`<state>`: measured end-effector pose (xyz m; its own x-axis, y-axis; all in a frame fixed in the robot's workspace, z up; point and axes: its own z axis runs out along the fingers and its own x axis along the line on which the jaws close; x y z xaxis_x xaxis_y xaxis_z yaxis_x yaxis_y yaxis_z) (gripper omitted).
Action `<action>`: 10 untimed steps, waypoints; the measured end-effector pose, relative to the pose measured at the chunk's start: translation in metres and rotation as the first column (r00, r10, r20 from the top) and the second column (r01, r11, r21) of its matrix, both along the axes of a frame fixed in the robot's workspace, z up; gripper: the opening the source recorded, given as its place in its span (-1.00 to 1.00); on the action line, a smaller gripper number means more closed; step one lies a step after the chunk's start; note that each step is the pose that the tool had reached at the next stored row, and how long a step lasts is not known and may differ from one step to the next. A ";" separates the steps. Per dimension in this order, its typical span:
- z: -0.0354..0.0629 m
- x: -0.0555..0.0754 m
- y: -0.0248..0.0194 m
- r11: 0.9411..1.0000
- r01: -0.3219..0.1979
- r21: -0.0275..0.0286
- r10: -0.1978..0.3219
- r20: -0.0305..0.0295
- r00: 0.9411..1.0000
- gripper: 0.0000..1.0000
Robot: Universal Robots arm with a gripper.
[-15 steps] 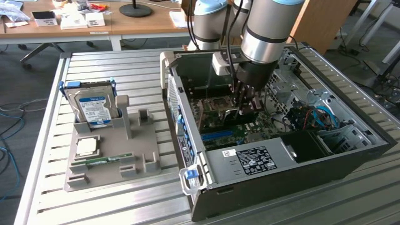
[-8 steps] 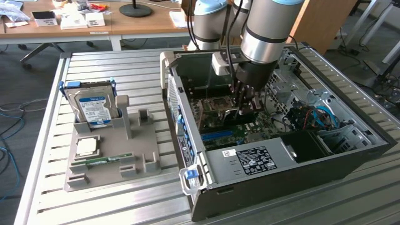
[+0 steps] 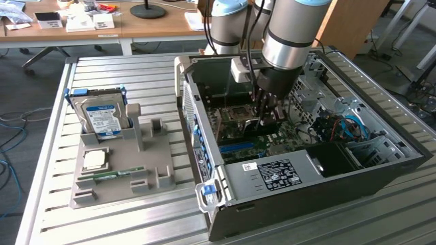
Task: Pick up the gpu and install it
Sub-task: 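Insert the gpu into the slot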
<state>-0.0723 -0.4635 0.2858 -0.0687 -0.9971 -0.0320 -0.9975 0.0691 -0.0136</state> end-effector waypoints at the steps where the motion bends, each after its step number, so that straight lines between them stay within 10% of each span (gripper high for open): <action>1: -0.0002 0.000 0.0000 1.000 0.000 0.000 0.000 0.000 1.000 -0.47; 10: -0.0042 0.000 0.0000 1.000 0.000 0.000 0.000 0.004 1.000 -0.47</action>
